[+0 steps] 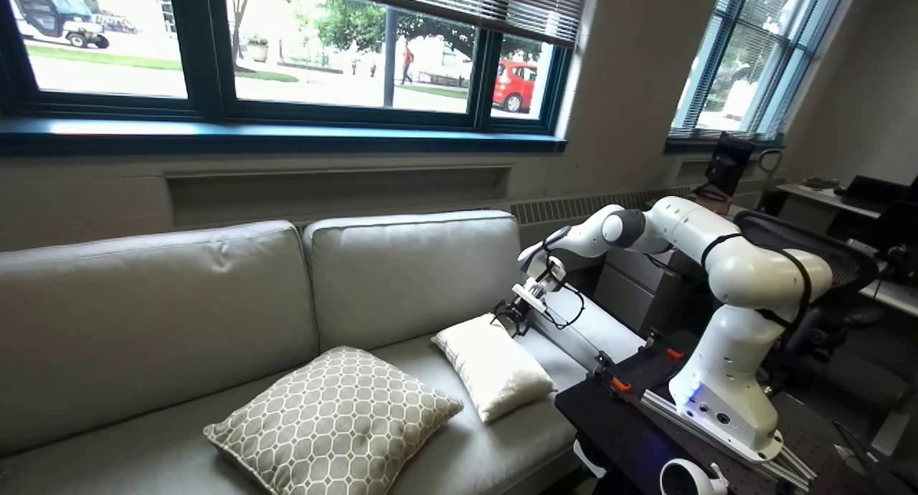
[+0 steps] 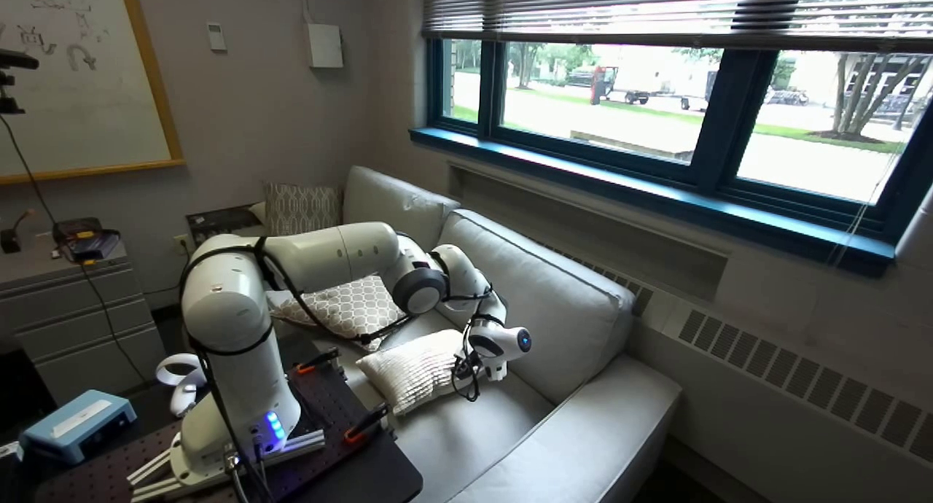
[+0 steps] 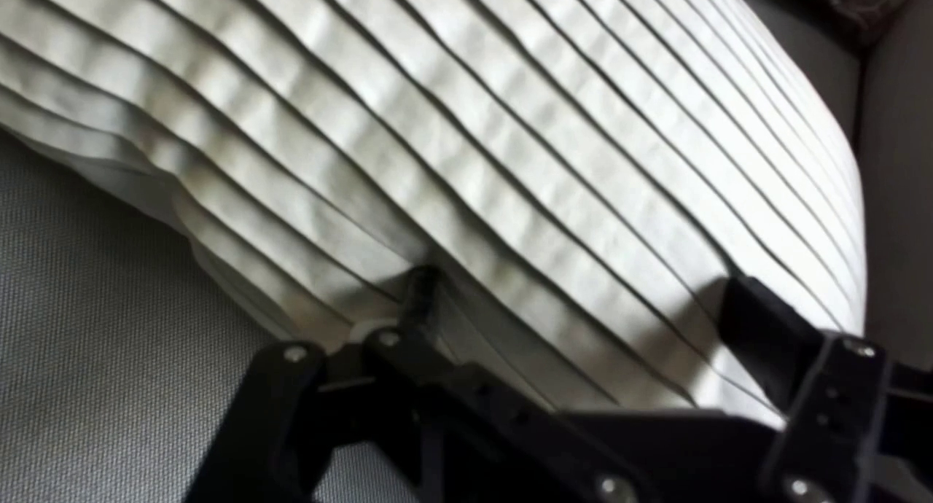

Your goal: Put the pillows upright against the armrest

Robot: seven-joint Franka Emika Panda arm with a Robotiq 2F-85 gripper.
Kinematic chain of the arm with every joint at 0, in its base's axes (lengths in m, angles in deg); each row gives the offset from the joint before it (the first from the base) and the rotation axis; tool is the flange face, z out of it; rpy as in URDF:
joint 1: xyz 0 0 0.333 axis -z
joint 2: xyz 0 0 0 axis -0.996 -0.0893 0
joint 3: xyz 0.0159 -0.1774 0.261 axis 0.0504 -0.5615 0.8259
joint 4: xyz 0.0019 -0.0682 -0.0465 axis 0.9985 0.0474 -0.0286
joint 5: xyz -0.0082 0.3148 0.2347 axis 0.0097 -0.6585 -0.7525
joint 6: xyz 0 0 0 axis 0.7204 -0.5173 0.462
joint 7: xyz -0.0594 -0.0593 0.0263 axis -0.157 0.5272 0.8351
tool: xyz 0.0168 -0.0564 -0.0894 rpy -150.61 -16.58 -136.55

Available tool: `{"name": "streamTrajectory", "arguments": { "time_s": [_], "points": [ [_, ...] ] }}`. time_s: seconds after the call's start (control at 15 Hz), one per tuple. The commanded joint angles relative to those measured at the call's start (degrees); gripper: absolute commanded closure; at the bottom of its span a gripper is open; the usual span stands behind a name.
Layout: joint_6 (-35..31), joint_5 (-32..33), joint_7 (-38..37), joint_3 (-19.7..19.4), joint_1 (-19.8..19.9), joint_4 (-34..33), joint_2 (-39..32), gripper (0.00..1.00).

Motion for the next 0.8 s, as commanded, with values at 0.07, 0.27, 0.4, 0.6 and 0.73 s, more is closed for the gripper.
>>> {"name": "streamTrajectory", "arguments": {
  "time_s": [0.07,0.27,0.4,0.6,0.73],
  "points": [
    [4.1,2.7,-4.3,-2.1,-4.0,-2.6,0.1,0.26],
    [6.0,4.8,-4.6,-1.8,-6.5,-5.1,0.6,0.49],
    [6.8,6.0,-4.5,-1.5,-7.7,-6.3,0.9,0.64],
    [8.5,7.9,-4.5,-1.0,-8.6,-10.3,-0.7,0.85],
    [9.1,8.7,-3.9,-0.7,-8.7,-10.9,-0.4,0.96]
  ]
}}
